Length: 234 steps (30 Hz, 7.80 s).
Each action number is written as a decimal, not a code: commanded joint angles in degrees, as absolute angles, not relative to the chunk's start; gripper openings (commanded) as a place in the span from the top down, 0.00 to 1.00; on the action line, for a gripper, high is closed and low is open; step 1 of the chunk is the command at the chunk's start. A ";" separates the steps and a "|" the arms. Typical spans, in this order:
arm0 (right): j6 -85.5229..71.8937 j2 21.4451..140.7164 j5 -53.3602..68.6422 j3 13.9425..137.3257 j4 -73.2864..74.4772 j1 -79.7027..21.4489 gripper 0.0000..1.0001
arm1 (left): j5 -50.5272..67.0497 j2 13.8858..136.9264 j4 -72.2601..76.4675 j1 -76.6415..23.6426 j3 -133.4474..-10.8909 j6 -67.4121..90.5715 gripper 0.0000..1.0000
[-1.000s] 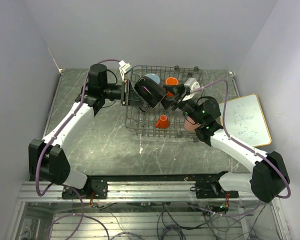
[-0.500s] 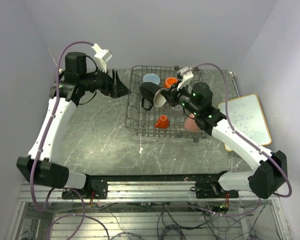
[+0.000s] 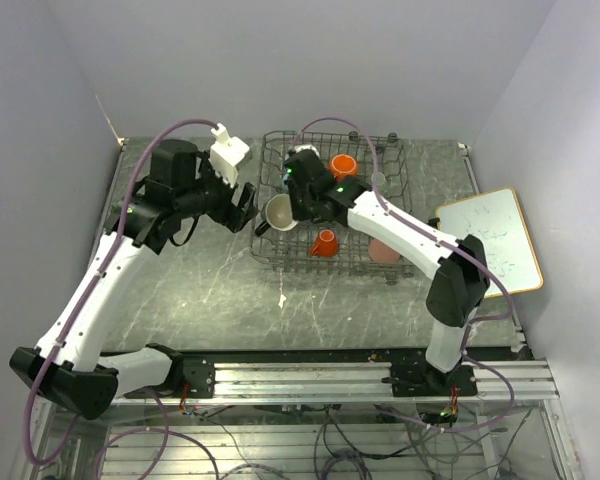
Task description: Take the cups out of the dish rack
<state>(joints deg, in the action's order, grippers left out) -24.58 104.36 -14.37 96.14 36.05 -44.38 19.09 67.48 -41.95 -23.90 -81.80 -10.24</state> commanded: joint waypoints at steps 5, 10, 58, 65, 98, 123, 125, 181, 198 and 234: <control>-32.37 103.65 -13.19 103.29 38.02 -48.69 1.00 | 13.22 63.89 -35.97 -24.35 -70.85 -4.67 0.23; -33.11 104.70 -12.88 104.45 38.89 -49.93 1.00 | 14.67 62.81 -34.21 -24.35 -68.87 -0.80 0.24; -43.11 109.34 12.62 111.03 34.37 -51.53 1.00 | -10.75 68.82 -33.93 -24.18 -61.47 -6.00 0.93; -43.03 105.36 14.29 105.61 31.00 -45.96 0.59 | -2.77 70.57 -36.15 -15.89 -64.99 -5.90 0.93; -33.38 86.48 -1.49 82.85 27.98 -29.54 0.16 | 12.80 124.09 -35.57 2.71 -113.97 -0.07 0.93; -34.38 92.20 -6.41 81.94 23.32 -29.03 0.15 | 8.75 130.47 -35.53 8.15 -120.49 -2.43 0.75; -34.96 94.29 -7.89 83.30 24.02 -29.16 0.15 | 9.06 129.26 -36.36 8.14 -120.34 -2.69 0.53; -42.75 138.34 -43.05 119.20 21.65 -37.48 0.43 | 26.75 84.57 -52.10 8.62 -84.59 -12.62 0.01; -30.35 133.52 -27.17 111.49 11.57 -34.51 0.50 | 27.25 82.97 -52.53 8.69 -83.73 -12.64 0.00; -18.17 135.41 -26.77 107.91 7.08 -33.66 0.71 | 29.46 79.91 -56.37 8.70 -84.24 -13.47 0.00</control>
<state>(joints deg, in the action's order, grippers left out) -20.27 134.21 -25.50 107.72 9.58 -33.50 27.70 81.97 -54.46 8.34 -83.79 -13.06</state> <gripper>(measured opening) 0.317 0.996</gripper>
